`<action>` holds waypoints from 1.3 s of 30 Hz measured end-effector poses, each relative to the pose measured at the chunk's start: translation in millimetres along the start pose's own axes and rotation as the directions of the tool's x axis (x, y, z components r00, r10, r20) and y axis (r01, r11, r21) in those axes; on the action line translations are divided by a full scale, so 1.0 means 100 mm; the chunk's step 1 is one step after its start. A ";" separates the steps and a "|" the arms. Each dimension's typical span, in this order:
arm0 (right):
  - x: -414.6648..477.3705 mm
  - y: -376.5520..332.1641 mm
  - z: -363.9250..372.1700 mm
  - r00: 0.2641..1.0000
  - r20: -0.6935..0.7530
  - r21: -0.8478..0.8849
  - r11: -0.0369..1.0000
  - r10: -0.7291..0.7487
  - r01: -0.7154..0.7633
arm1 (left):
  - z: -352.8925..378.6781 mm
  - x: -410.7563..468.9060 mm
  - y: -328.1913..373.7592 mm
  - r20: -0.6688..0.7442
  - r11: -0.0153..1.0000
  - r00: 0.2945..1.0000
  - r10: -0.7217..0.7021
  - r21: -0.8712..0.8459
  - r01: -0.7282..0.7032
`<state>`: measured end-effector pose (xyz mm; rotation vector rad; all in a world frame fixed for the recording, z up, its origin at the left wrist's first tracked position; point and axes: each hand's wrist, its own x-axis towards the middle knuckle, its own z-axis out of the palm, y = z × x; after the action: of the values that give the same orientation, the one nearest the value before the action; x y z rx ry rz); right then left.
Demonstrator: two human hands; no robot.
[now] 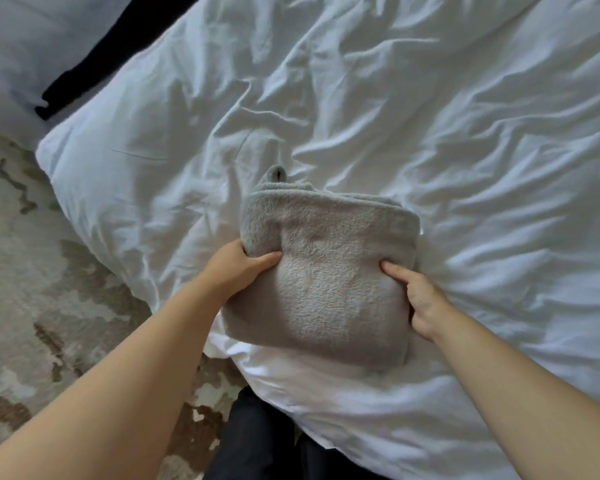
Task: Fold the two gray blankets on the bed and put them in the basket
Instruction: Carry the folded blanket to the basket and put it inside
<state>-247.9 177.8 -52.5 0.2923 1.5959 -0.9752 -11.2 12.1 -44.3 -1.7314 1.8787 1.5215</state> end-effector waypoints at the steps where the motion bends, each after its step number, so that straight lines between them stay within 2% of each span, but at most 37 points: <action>1: 0.00 0.01 -0.02 1.000 0.024 0.001 1.000 -0.008 0.008 | 0.04 -0.01 0.02 0.053 0.999 0.998 0.026 0.017 -0.027; 3: -0.05 0.03 -0.06 0.998 0.054 -0.008 1.000 -0.020 0.021 | 0.14 -0.06 0.09 0.125 0.994 0.989 0.074 0.064 -0.083; 5: -0.16 0.05 -0.13 0.996 0.053 -0.012 0.998 -0.067 0.068 | 0.21 -0.17 0.22 0.092 0.988 0.991 0.099 0.107 -0.108; 6: -0.25 0.06 -0.18 0.994 0.042 -0.009 0.995 -0.102 0.102 | 0.22 -0.25 0.28 0.048 0.992 0.994 0.102 0.072 -0.105; 8: -0.47 0.06 -0.32 0.989 0.006 0.018 0.989 -0.148 0.148 | 0.22 -0.45 0.38 0.012 0.988 0.999 0.041 -0.152 -0.039; 10: -0.76 0.04 -0.53 0.990 -0.009 0.053 0.989 -0.141 0.141 | 0.19 -0.74 0.48 0.141 0.913 0.984 -0.104 -0.380 0.151; 12: -1.06 0.02 -0.74 0.995 0.019 0.047 0.994 -0.102 0.102 | 0.16 -1.11 0.52 0.287 0.811 0.950 -0.121 -0.523 0.261; 15: -1.50 0.01 -0.84 0.994 0.090 0.028 0.998 -0.067 0.065 | 0.11 -1.67 0.52 0.243 0.745 0.966 -0.086 -0.629 0.224; 18: -1.89 -0.05 -0.70 0.976 0.200 0.022 0.996 -0.090 0.088 | -0.06 -2.20 0.44 0.185 0.657 0.981 -0.053 -0.734 0.174; 22: -2.37 -0.15 -0.20 0.940 0.310 -0.058 0.984 -0.142 0.168 | -0.51 -2.78 0.25 0.041 0.676 0.999 -0.021 -0.736 0.045; 26: -2.80 -0.13 0.41 0.879 0.374 -0.113 0.926 -0.296 0.360 | -1.01 -3.17 0.00 -0.100 0.621 0.994 0.034 -0.777 -0.099; 28: -3.03 -0.08 0.75 0.835 0.415 -0.159 0.875 -0.361 0.457 | -1.27 -3.29 -0.14 -0.184 0.629 0.982 0.039 -0.759 -0.167; 30: -3.24 0.00 1.14 0.805 0.438 -0.236 0.813 -0.401 0.533 | -1.56 -3.36 -0.33 -0.225 0.631 0.974 0.009 -0.755 -0.180; 32: -3.38 0.11 1.55 0.794 0.394 -0.295 0.755 -0.462 0.586 | -1.88 -3.40 -0.59 -0.244 0.601 0.968 -0.058 -0.783 -0.161; 36: -3.51 0.32 2.43 0.718 0.341 -0.286 0.661 -0.607 0.694 | -2.55 -3.38 -1.21 -0.327 0.558 0.929 -0.172 -0.810 -0.182; 39: -3.58 0.47 3.06 0.686 0.331 -0.275 0.629 -0.648 0.727 | -3.03 -3.34 -1.61 -0.395 0.540 0.893 -0.213 -0.810 -0.230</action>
<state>98.2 100.8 261.6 -0.7555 1.6869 -1.1760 372.1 34.4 242.4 -2.6729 1.2848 2.4823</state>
